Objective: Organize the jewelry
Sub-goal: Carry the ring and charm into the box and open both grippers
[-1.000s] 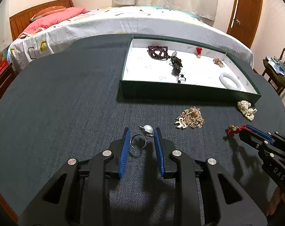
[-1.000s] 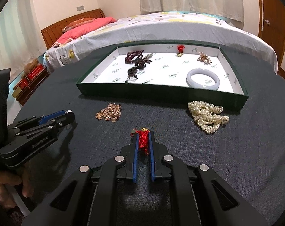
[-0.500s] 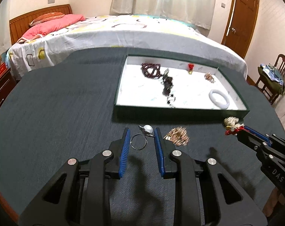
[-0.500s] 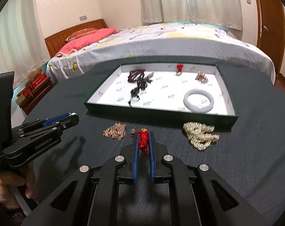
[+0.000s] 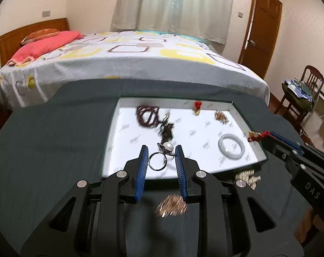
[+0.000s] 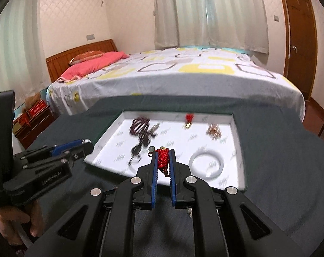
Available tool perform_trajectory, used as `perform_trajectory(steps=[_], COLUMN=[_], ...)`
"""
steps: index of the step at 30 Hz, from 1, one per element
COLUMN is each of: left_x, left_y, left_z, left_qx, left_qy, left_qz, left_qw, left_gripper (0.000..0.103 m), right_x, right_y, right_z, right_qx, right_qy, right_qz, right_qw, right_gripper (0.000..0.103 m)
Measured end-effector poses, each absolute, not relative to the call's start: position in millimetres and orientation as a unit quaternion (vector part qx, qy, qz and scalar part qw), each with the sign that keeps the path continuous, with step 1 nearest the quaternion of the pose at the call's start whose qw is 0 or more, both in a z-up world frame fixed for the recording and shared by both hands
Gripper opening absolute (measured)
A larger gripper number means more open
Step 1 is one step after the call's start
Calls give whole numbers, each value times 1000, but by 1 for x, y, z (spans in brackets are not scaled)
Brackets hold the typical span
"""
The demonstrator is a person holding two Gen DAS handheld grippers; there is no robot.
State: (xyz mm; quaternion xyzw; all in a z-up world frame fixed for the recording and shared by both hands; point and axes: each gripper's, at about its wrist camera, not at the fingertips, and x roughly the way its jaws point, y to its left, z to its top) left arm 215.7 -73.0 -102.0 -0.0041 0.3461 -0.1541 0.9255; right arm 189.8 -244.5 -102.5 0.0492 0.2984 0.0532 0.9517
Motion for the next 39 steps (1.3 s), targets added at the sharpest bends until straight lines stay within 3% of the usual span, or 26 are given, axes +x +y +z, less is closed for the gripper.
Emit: perform_trajectory(steps=[10, 20, 39], left_x=[274, 330, 354], left_y=[-126, -165, -176], left_z=[-104, -140, -166], left_qx=[12, 32, 47], left_qy=[335, 371, 422], left_qz=[-176, -174, -163], left_qw=[926, 912, 891], left_gripper=[25, 26, 29], right_x=[256, 311, 338], right_y=[-269, -281, -285], right_z=[-117, -156, -177], right_qx=[34, 28, 22], right_qy=[310, 364, 428], right_qz=[34, 33, 35], right_qw=[949, 930, 903], right_gripper=[10, 10, 12])
